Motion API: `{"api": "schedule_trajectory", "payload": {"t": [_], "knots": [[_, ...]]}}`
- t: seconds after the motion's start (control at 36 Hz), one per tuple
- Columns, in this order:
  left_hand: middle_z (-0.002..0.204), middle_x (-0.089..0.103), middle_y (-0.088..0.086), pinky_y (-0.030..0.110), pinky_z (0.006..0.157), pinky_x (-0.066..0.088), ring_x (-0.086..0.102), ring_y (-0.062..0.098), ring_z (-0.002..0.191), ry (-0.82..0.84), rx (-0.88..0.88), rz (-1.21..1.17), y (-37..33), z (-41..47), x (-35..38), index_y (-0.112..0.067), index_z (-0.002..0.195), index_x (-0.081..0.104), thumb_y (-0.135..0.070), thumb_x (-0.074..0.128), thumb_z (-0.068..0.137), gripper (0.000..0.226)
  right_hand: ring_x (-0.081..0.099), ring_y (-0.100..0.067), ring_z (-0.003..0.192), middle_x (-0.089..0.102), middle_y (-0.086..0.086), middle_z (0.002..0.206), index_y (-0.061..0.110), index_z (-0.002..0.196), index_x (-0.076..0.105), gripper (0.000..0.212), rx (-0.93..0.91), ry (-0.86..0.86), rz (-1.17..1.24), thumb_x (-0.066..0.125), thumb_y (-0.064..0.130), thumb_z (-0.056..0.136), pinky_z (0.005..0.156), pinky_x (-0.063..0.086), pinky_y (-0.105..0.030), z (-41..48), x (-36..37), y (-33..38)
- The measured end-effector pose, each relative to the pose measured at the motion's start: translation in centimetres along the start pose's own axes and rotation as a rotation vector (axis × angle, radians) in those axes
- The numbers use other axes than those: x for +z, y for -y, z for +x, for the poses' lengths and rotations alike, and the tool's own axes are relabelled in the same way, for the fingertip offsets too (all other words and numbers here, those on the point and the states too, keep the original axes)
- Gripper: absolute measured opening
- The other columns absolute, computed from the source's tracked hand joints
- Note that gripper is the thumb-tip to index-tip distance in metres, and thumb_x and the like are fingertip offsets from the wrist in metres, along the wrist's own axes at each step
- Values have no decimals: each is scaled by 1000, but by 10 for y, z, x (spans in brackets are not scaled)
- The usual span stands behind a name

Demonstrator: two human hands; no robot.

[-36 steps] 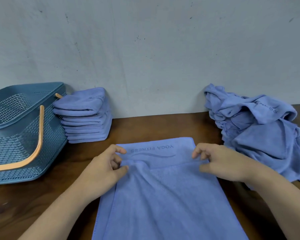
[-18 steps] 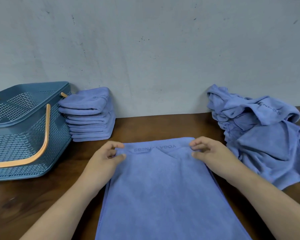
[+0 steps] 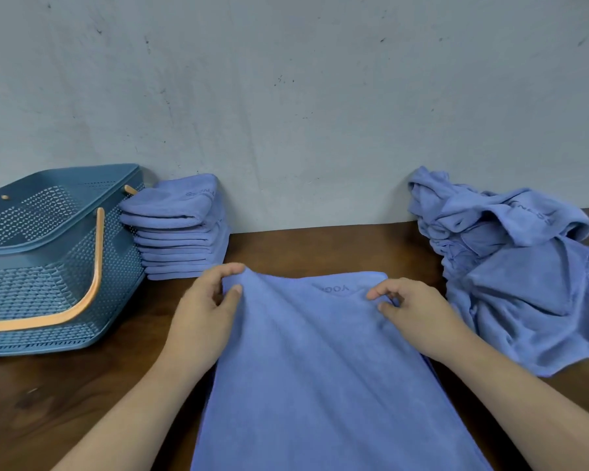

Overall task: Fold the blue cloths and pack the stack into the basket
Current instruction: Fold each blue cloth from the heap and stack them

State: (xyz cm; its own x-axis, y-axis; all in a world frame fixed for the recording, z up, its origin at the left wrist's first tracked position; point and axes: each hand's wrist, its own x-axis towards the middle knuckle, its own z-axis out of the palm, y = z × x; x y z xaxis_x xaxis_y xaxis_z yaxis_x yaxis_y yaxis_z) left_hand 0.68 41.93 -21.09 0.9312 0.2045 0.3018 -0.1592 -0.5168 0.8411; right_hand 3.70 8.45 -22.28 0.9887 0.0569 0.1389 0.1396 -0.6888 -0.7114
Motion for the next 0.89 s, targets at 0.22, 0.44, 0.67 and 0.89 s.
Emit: {"api": "schedule_trajectory", "payload": {"t": [0.22,0.44,0.67,0.89], "knots": [[103,58,-27,4,80,37,54,-7,94,201,73,307,10,-4,8,-42,117,67,-7,58,101,40,64,-2,89,67,15,101,42,106,75,45,-103,-112,140,61,0,100,80,47,-14,2,7,-6],[106,60,-29,2,82,37,57,-2,97,184,61,296,16,-2,10,-30,117,74,-5,60,99,34,46,-19,131,46,12,154,30,156,46,49,-68,-23,-370,49,29,107,105,41,-36,10,10,-8],[140,54,-20,17,107,38,51,1,128,122,7,305,20,5,7,-32,144,59,-28,57,104,40,37,-15,140,39,17,162,35,160,39,51,-13,1,-552,37,39,109,104,40,-39,5,14,-3],[165,40,-11,38,129,21,34,12,152,227,18,619,28,6,12,-29,159,42,-37,42,108,52,40,-15,137,40,17,162,35,159,42,51,-20,-7,-532,40,38,108,102,41,-38,6,13,-5]]}}
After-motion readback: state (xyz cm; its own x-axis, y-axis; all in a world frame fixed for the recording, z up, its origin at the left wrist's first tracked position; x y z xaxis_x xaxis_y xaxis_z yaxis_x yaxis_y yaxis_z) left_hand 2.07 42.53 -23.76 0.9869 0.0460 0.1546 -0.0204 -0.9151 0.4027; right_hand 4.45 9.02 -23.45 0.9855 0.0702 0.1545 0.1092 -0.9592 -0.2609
